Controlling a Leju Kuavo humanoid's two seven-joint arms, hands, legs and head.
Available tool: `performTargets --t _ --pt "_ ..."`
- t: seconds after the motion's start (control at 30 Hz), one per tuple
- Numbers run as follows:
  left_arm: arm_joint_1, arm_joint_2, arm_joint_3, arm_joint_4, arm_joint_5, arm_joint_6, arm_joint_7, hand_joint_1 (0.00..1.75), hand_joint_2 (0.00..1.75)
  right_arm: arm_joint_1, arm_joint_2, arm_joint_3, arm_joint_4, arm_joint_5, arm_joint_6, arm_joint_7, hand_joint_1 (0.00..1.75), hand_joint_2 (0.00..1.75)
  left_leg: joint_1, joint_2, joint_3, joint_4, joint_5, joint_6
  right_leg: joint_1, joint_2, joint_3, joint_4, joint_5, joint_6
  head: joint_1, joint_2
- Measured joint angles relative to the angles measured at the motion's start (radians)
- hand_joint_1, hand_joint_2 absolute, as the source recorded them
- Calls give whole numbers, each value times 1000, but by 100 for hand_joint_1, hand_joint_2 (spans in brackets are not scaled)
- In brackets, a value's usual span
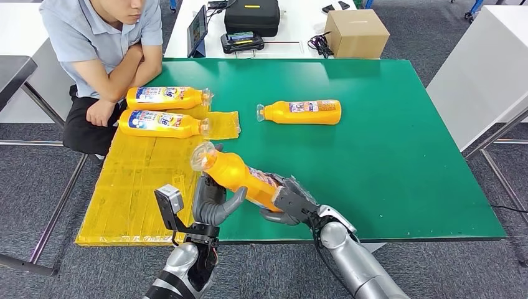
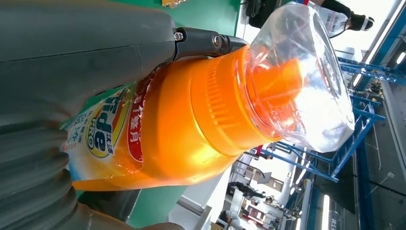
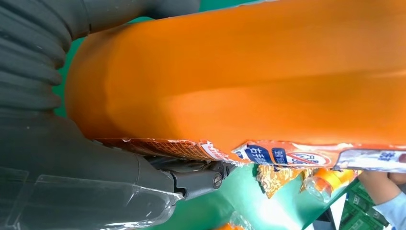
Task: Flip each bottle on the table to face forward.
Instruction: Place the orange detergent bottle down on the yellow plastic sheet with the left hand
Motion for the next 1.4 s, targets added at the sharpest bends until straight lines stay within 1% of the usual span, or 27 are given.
performTargets --t 0.17,0.3,0.4,0.7,0.97,1.0,1.1,1.13,1.23,1.4 --pt "0 0 -1 0 7 -4 5 0 175 -2 1 0 8 3 0 0 175 175 0 0 0 0 0 0 0 0 0 0 0 0 0 0" --pt "-4 0 -2 13 34 -26 41 0 175 -8 6 0 16 17 -4 0 175 175 0 0 0 0 0 0 0 0 0 0 0 0 0 0" --pt "-11 0 -8 48 45 -33 56 0 175 -8 10 2 16 19 -4 -3 175 175 0 0 0 0 0 0 0 0 0 0 0 0 0 0" --pt "-35 -2 -18 128 49 -9 58 0 175 -9 23 12 11 15 8 -1 175 175 0 0 0 0 0 0 0 0 0 0 0 0 0 0" --pt "-78 -11 -15 202 80 6 41 0 175 -21 38 37 13 8 10 1 175 175 0 0 0 0 0 0 0 0 0 0 0 0 0 0" --pt "-81 -12 -15 208 84 6 36 4 175 -23 39 41 14 7 10 1 175 175 0 0 0 0 0 0 0 0 0 0 0 0 0 0" --pt "-87 -14 -15 214 89 13 14 134 175 -28 42 49 18 0 10 1 175 175 0 0 0 0 0 0 0 0 0 0 0 0 0 0" --pt "-88 -15 -15 212 87 17 5 173 175 -30 44 51 21 -2 10 1 175 175 0 0 0 0 0 0 0 0 0 0 0 0 0 0" --pt "-87 -16 -13 197 75 23 -12 175 175 -35 49 58 32 -7 10 -1 175 175 0 0 -1 0 0 0 0 0 0 0 0 0 0 0" --pt "-78 -16 -5 167 58 23 -18 175 175 -41 54 63 49 -14 8 -10 175 175 0 0 -1 0 0 0 0 0 -1 0 0 0 0 0"
